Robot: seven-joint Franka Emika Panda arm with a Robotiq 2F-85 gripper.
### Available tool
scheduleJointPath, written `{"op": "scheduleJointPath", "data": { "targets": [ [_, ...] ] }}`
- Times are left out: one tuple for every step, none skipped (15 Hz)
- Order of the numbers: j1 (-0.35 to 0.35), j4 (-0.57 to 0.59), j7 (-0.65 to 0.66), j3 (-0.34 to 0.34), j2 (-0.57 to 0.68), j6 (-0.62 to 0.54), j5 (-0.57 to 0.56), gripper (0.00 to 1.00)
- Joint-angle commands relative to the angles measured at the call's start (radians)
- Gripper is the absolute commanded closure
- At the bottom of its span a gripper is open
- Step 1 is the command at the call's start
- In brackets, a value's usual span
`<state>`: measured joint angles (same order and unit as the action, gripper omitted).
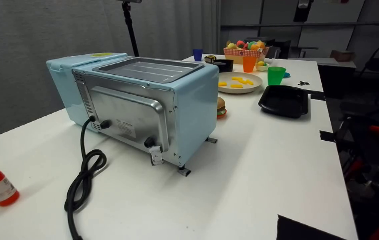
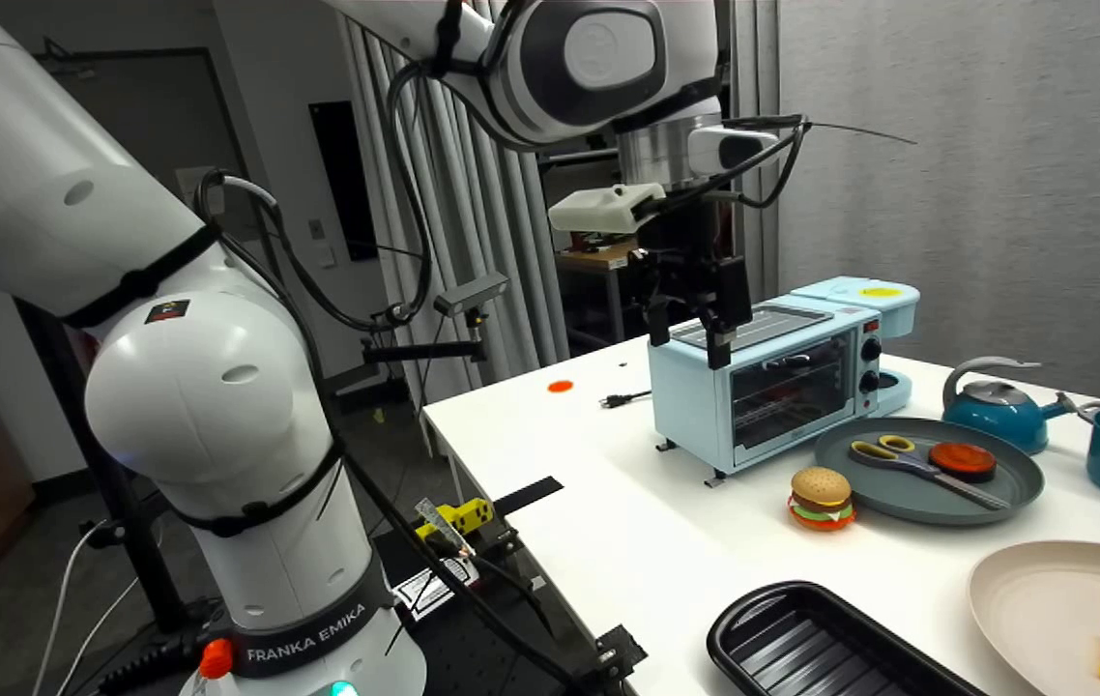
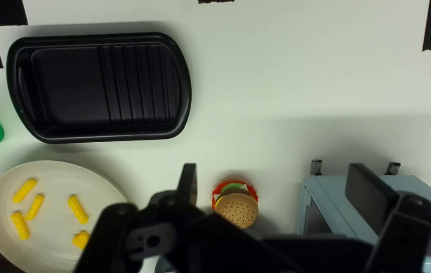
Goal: Take the objects on the plate and put them in the bin
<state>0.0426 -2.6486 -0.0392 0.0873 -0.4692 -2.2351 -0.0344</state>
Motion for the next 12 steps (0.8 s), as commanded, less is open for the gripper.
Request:
{"op": "scheduleJointPath", "data": {
  "targets": [
    [0.017,0.008,0.010,-0.007,0.019,-0.005,-0.002,0.00],
    [0.025,0.016,0.017,-0.006,0.035,-0.004,-0.009,0.00],
    [0.031,0.027,0.017,-0.002,0.044,0.001,-0.015,0.00],
    [0.042,0.039,0.022,0.003,0.059,0.001,-0.023,0.00],
    [0.051,0.049,0.025,0.006,0.071,-0.002,-0.028,0.00],
    [0.064,0.065,0.028,0.011,0.088,-0.004,-0.035,0.00],
    [0.077,0.080,0.031,0.016,0.104,-0.008,-0.042,0.00],
    [0.090,0.099,0.032,0.022,0.124,-0.012,-0.048,0.00],
    [0.103,0.122,0.036,0.029,0.148,-0.017,-0.053,0.00],
    [0.117,0.147,0.042,0.037,0.177,-0.023,-0.058,0.00],
    [0.131,0.174,0.052,0.045,0.209,-0.033,-0.067,0.00],
    [0.143,0.205,0.063,0.053,0.247,-0.047,-0.077,0.00]
  ]
}}
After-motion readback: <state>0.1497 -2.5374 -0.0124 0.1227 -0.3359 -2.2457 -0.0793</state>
